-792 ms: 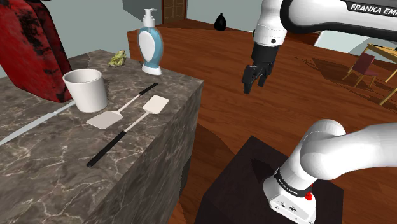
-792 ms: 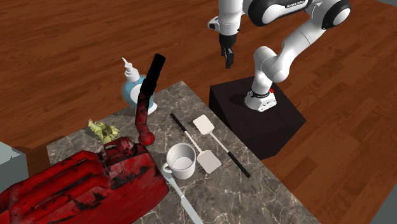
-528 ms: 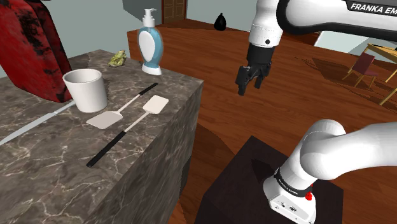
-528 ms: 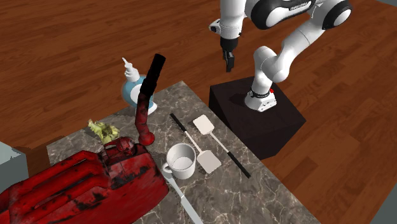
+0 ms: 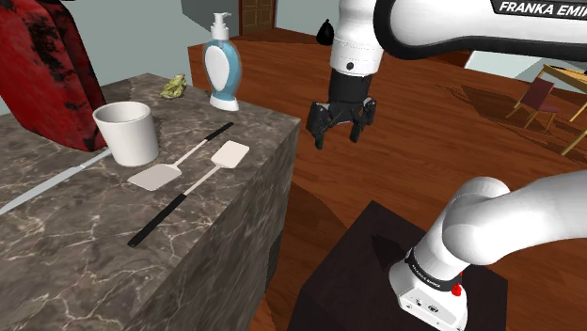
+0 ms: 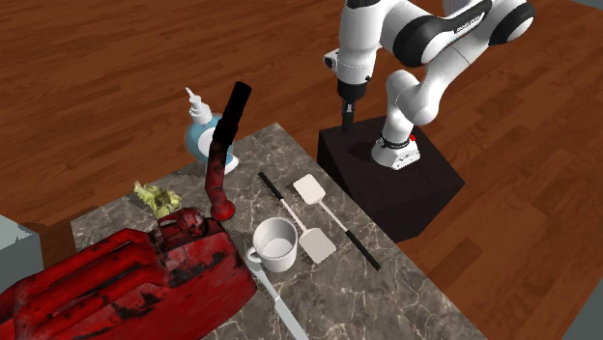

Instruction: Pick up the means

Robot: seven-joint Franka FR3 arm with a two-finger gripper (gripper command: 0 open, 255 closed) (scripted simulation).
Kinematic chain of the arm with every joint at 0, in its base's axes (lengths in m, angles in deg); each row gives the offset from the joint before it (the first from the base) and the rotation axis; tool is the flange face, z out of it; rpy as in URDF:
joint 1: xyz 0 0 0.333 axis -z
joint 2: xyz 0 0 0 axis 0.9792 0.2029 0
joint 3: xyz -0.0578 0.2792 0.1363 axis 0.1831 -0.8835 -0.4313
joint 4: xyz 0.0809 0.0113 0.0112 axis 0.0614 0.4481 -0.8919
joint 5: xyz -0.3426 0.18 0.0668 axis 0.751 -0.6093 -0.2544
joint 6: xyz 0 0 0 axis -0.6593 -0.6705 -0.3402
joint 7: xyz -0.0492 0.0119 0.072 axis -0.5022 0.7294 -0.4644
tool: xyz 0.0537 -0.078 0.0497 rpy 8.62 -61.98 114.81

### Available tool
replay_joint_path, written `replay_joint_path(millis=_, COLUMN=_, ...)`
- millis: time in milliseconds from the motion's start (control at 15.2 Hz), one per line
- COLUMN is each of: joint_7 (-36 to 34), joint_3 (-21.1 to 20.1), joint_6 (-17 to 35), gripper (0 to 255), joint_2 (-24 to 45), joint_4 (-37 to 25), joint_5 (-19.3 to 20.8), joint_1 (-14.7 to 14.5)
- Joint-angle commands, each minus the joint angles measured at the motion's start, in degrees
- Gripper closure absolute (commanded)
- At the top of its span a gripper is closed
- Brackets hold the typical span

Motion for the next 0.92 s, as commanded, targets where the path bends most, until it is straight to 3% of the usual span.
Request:
replay_joint_path(millis=0, joint_7=-6.07, joint_3=-3.08, joint_6=0.79, gripper=0, joint_2=2.92, joint_4=-2.87, joint_5=-1.08, joint_1=0.90)
replay_joint_path(millis=462, joint_7=-26.76, joint_3=-13.98, joint_6=4.44, gripper=0, joint_2=15.80, joint_4=-14.23, joint_5=-0.42, joint_1=5.13)
replay_joint_path(millis=858, joint_7=-46.59, joint_3=-22.95, joint_6=5.49, gripper=0, joint_2=31.23, joint_4=-27.73, joint_5=7.34, joint_1=8.09)
